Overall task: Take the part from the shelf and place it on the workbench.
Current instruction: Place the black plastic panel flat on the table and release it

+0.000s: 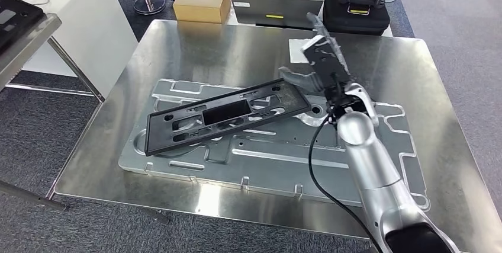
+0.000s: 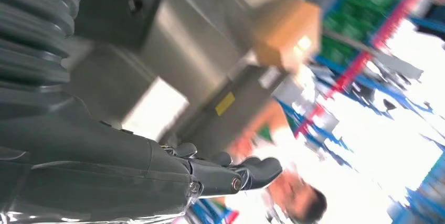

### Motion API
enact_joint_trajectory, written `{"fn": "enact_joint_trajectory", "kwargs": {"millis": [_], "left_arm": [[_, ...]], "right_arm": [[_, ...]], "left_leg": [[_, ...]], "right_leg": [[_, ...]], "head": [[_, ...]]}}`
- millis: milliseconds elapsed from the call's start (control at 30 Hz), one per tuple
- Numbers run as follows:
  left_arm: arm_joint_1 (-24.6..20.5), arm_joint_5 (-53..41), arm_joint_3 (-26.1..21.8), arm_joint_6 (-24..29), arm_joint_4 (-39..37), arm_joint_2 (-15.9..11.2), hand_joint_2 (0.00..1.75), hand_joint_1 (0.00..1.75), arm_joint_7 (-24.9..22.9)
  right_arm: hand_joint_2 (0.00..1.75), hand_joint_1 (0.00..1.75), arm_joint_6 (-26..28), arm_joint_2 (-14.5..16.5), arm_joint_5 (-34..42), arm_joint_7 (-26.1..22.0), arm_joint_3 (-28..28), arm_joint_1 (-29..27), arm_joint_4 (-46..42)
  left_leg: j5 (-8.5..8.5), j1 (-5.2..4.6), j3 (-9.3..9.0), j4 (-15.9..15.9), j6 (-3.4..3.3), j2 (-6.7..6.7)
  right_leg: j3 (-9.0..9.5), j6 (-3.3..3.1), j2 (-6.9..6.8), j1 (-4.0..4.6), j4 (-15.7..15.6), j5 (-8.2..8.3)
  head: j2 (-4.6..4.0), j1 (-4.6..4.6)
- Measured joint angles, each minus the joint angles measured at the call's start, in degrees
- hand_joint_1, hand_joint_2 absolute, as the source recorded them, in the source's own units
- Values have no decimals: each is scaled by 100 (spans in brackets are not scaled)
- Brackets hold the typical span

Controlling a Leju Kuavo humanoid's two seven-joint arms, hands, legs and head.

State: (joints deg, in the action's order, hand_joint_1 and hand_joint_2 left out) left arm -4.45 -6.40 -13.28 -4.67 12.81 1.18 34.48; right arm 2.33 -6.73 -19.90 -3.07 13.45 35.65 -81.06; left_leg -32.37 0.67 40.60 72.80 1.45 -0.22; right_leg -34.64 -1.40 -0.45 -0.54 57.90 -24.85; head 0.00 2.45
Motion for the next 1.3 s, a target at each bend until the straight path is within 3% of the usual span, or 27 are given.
{"fn": "enact_joint_trajectory", "kwargs": {"millis": [33, 67, 167, 233, 300, 367, 400, 500, 533, 567, 600, 667, 733, 800, 867, 933, 1000, 1033, 1067, 1100, 1133, 1200, 1233, 1300], "left_arm": [[5, -3, -4, -13, 0, 0, 0, 0, 15], [8, -5, -8, -20, 0, 0, 0, 0, 35], [11, -4, -37, -25, 0, 0, 0, 0, 105], [10, -4, -74, -19, 0, 0, 0, 0, 136], [17, -7, -115, 7, 0, 4, 0, 0, 138], [26, -2, -157, 46, 0, 25, 0, 0, 119], [27, 11, -182, 51, 0, 34, 0, 0, 113], [57, 97, -294, -29, 0, 50, 0, 0, 184], [78, 129, -339, -63, 0, 55, 0, 0, 226], [103, 153, -378, -88, 0, 60, 0, 0, 262], [129, 168, -412, -108, 0, 66, 0, 0, 292], [170, 184, -463, -129, 0, 74, 0, 0, 328], [190, 200, -509, -136, 0, 76, 0, 0, 349], [215, 222, -557, -164, -1, 76, 0, 0, 379], [254, 243, -604, -217, -7, 72, 0, 0, 413], [288, 265, -652, -267, -17, 68, 0, 0, 428], [303, 283, -693, -300, -30, 68, 0, 0, 417], [306, 288, -709, -308, -34, 67, 0, 0, 407], [306, 290, -721, -313, -38, 67, 0, 0, 397], [306, 290, -732, -313, -39, 66, 0, 0, 389], [305, 290, -741, -314, -39, 64, 0, 0, 384], [288, 289, -755, -314, -40, 48, 0, 0, 380], [277, 289, -758, -314, -40, 37, 0, 0, 380], [268, 289, -766, -313, -42, 16, 0, 0, 380]], "right_arm": [[175, 0, 3, -90, 62, -18, -118, -98, -249], [175, 0, 14, -176, 122, -49, -226, -192, -471], [175, 0, 123, -407, 403, -247, -503, -414, -1088], [175, 0, 374, -530, 688, -521, -672, -550, -1464], [175, 0, 815, -608, 983, -899, -876, -700, -1853], [175, 0, 1431, -643, 1195, -1338, -1120, -848, -2259], [175, 0, 1761, -653, 1273, -1554, -1239, -924, -2449], [175, 0, 2468, -691, 1550, -1961, -1484, -1294, -2912], [175, 0, 2578, -720, 1677, -2020, -1535, -1458, -3027], [175, 0, 2630, -755, 1800, -2059, -1573, -1611, -3120], [175, 0, 2660, -793, 1909, -2097, -1607, -1747, -3205], [175, 0, 2681, -864, 2047, -2153, -1674, -1924, -3343], [87, 0, 2680, -921, 2147, -2174, -1729, -2058, -3447], [0, 0, 2643, -975, 2305, -2172, -1767, -2227, -3527], [0, 0, 2527, -1042, 2524, -2154, -1823, -2413, -3595], [0, 0, 2375, -1107, 2703, -2143, -1919, -2568, -3648], [0, 0, 2276, -1142, 2715, -2151, -2066, -2678, -3672], [0, 0, 2261, -1148, 2659, -2156, -2150, -2720, -3677], [0, 0, 2262, -1149, 2587, -2154, -2234, -2755, -3685], [0, 0, 2270, -1151, 2525, -2152, -2310, -2782, -3698], [0, 0, 2276, -1153, 2485, -2150, -2375, -2800, -3716], [0, 0, 2278, -1164, 2457, -2148, -2472, -2826, -3753], [0, 0, 2278, -1172, 2453, -2148, -2504, -2841, -3763], [0, 0, 2279, -1184, 2448, -2145, -2548, -2880, -3771]], "left_leg": [[-11, 8, 80, 159, 9, 1], [96, 14, 49, 83, 12, 2], [622, 13, -470, -991, -19, 2], [685, -7, -662, -1376, -68, -6], [675, -19, -679, -1417, -134, -18], [714, -8, -710, -1482, -215, -21], [737, 1, -729, -1514, -250, -19], [757, 2, -744, -1527, -285, -12], [755, 0, -742, -1523, -284, -13], [752, -1, -740, -1518, -282, -13], [747, -1, -739, -1509, -278, -14], [729, -12, -727, -1471, -250, -19], [718, -36, -704, -1430, -203, -27], [742, -48, -687, -1430, -145, -34], [657, -42, -645, -1357, -84, -36], [263, -31, -484, -911, -37, -25], [-217, -25, -255, -174, -9, -14], [-343, -24, -205, 82, -5, -13], [-359, -26, -256, 133, -14, -12], [-272, -36, -428, -60, -39, -2], [-120, -56, -710, -467, -88, 41], [108, -126, -1248, -1349, -223, 254], [174, -165, -1384, -1602, -276, 336], [285, -214, -1380, -1718, -330, 338]], "right_leg": [[4, 5, 2, 0, 7, -10], [12, 16, 6, -2, 18, -24], [46, 76, 26, -4, 70, -87], [44, 133, 36, 10, 84, -104], [46, 198, 35, 15, 64, -96], [20, 261, 38, -1, 163, -190], [-56, 287, 41, -10, 350, -321], [-532, 338, 44, -23, 1379, -845], [-640, 348, 43, -25, 1593, -896], [-643, 352, 43, -29, 1589, -828], [-535, 351, 42, -34, 1371, -670], [-138, 336, 46, -39, 599, -304], [74, 287, 61, -27, 148, -141], [56, 216, 68, -16, 114, -108], [29, 127, 46, -29, 88, -49], [-33, 44, 17, -37, 59, 25], [-134, 7, -20, -17, 64, 95], [-186, 1, -46, -4, 69, 130], [-234, -2, -74, 11, 72, 163], [-275, -3, -103, 27, 73, 197], [-305, -2, -136, 44, 72, 229], [-334, 15, -221, 49, 58, 295], [-338, 41, -269, 35, 49, 329], [-338, 111, -376, -5, 0, 422]], "head": [[0, 0], [0, 0], [0, 0], [0, -1], [0, -1], [0, -1], [0, -2], [0, -2], [0, -2], [0, -2], [0, -2], [0, -2], [0, -2], [0, -2], [0, -2], [0, -1], [0, 0], [0, 0], [0, 0], [0, 0], [0, 0], [0, -1], [0, -2], [0, -1]]}}
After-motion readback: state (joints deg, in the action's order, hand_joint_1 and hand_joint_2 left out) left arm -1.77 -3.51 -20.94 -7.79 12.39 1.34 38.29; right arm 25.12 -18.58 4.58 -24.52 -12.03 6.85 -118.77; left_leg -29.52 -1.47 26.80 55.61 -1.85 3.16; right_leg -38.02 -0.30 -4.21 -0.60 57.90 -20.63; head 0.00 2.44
